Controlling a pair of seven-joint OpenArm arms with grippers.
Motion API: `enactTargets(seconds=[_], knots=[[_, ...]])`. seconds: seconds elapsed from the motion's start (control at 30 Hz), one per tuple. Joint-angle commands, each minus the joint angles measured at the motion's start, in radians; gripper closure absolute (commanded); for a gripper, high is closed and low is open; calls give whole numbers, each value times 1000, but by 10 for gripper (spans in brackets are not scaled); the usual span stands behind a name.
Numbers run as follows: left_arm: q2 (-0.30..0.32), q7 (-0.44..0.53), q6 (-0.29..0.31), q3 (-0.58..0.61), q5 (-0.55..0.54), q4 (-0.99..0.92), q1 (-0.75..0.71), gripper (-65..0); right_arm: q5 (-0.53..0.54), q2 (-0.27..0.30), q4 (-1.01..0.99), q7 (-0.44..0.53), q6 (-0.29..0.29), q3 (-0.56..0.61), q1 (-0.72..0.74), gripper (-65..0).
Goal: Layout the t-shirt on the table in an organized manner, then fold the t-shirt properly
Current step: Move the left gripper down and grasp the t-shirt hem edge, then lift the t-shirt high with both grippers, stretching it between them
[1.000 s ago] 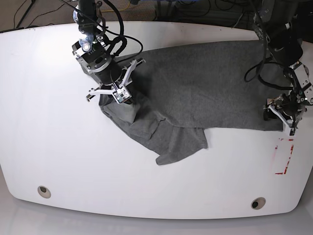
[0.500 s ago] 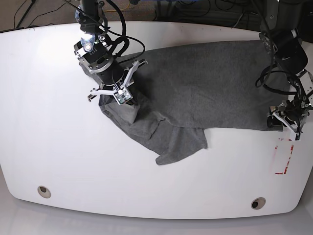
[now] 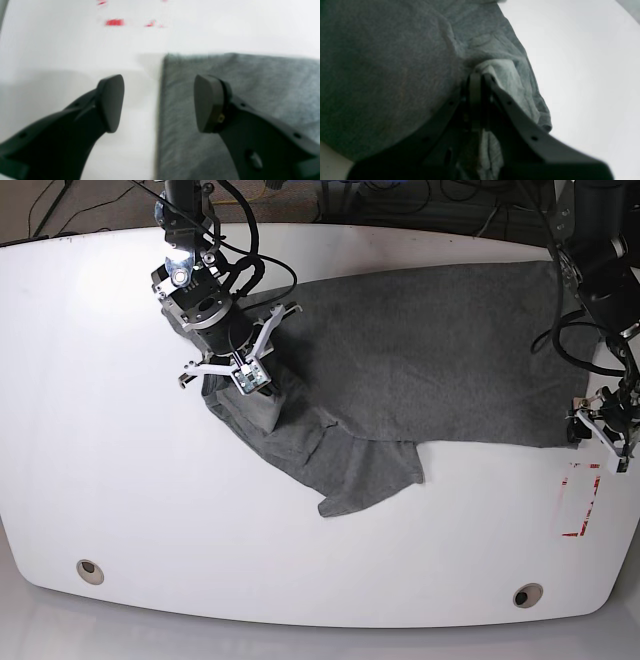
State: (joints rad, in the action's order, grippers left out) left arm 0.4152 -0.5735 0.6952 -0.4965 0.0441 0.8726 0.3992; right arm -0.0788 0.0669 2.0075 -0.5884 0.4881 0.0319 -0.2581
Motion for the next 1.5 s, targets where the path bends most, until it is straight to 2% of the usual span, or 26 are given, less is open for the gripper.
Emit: enactTargets(seconds=[0.0,0.13,0.2,0.3,0.53,0.9,1.23,1.3,1.37,1.4,1.43,1.47], knots=[[14,23,3,-3,-17,18,25,-396,9,3,19,23,-4,0,12,0],[7,23,-2,-1,-16,17,25,-396,9,3,19,23,-4,0,18,0],[-6,23,-33,-1,-16,-2,27,-396,9,3,19,23,-4,0,21,0],[-6,27,-49,0,-17,-37,28,-396,9,3,19,23,-4,-2,21,0],[-3,106,-50,0,-16,-92,22,-396,9,3,19,23,-4,-2,24,0],[7,108,-47,60,-17,-143,20,-396,9,3,17,23,-4,-2,26,0],[-19,105,-42,104,-23,-135,20,-382,10,-14,5,23,-4,0,27,0],[-23,105,-42,104,-22,-135,20,-336,10,-14,5,23,-4,0,32,0],[-25,105,-44,104,-20,-135,24,-224,10,-16,5,23,-4,0,38,0],[-25,105,-45,104,-20,-135,24,-199,10,-16,5,23,-4,0,38,0],[-25,105,-47,106,-19,-137,25,-122,10,-16,5,23,-4,0,39,0],[-25,105,-49,106,-19,-140,27,-87,10,-16,5,23,-4,0,39,0]])
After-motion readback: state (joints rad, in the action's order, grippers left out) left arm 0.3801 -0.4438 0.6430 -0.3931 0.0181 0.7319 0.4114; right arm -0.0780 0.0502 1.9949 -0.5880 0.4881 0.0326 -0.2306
